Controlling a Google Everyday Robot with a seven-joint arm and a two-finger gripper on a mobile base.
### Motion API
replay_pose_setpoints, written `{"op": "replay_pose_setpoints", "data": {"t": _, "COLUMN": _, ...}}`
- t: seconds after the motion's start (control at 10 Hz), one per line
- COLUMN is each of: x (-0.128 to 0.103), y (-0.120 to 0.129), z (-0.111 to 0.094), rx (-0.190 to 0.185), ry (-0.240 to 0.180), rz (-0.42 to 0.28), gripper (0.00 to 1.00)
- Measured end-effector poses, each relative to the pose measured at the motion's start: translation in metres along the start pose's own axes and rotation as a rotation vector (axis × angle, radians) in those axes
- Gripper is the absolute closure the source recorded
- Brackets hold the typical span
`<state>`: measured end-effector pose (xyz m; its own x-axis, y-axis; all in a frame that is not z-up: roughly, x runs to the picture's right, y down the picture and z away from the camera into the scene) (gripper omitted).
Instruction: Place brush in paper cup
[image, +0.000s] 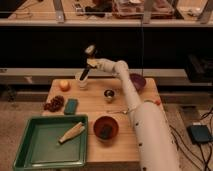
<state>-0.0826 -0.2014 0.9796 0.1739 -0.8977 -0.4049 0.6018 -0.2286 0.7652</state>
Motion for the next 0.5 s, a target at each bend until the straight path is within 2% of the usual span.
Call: {"op": "replay_pose_setpoints", "data": {"t": 0.5, "x": -0.0076, "y": -0.0048, "z": 0.0002, "rx": 0.032, "ry": -0.010, "rz": -0.021, "gripper": 1.00}}
